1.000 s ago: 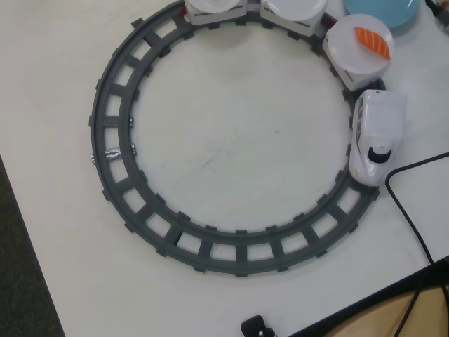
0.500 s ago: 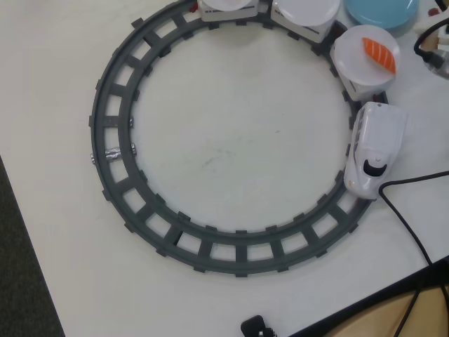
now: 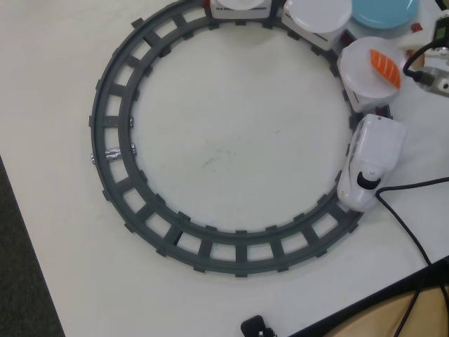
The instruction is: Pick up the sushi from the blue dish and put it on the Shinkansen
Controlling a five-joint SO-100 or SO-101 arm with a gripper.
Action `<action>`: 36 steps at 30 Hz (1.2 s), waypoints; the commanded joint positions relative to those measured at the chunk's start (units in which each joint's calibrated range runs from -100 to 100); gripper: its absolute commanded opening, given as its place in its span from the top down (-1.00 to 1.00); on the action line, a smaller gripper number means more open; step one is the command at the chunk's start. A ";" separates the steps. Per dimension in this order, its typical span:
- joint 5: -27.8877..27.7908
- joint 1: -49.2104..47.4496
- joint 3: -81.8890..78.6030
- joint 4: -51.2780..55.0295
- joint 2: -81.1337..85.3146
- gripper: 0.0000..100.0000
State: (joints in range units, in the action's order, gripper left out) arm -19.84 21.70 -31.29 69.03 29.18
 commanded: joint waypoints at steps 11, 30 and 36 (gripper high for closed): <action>0.39 -0.31 6.61 -0.86 -7.09 0.95; 4.32 -0.57 34.43 2.82 -32.39 0.95; 4.43 -0.93 34.43 -0.09 -37.49 0.95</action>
State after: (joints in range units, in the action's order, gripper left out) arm -15.66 21.15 -0.50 70.25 -7.79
